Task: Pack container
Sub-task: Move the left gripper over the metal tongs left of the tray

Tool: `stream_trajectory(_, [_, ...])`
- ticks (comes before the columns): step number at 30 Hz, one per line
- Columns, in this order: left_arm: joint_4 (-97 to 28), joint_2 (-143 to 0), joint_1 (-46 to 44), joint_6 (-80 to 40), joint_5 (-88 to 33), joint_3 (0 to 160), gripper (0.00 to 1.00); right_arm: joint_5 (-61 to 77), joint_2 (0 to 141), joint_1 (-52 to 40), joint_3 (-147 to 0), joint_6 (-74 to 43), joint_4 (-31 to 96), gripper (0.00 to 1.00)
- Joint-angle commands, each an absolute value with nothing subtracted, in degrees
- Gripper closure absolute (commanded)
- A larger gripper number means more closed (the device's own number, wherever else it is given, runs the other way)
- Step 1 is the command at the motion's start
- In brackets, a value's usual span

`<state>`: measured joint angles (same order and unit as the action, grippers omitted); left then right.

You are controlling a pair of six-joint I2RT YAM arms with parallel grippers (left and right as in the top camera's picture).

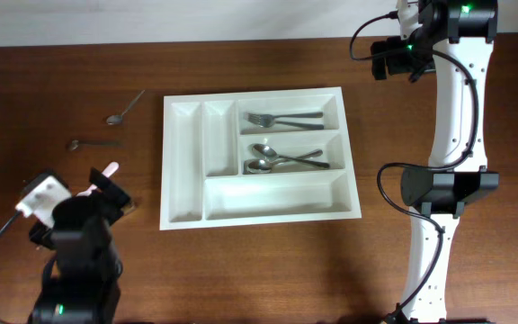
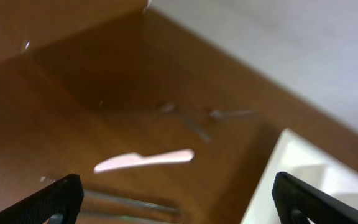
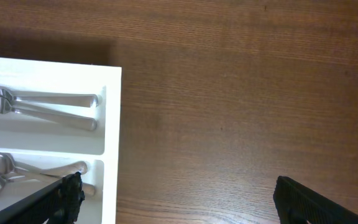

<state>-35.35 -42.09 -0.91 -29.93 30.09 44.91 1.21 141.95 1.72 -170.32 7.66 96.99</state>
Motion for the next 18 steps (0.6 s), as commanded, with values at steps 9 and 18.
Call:
stream_trajectory(9, [-38.0, -45.7, -1.0, -32.3, 8.0, 45.8, 0.01, 1.8, 140.2, 1.5, -170.9, 7.4, 97.3, 0.01])
stream_trajectory(18, [-35.5, -42.6, -1.0, -32.3, 2.7, 46.1, 0.01, 1.8, 140.2, 1.5, -170.9, 7.4, 97.3, 0.01])
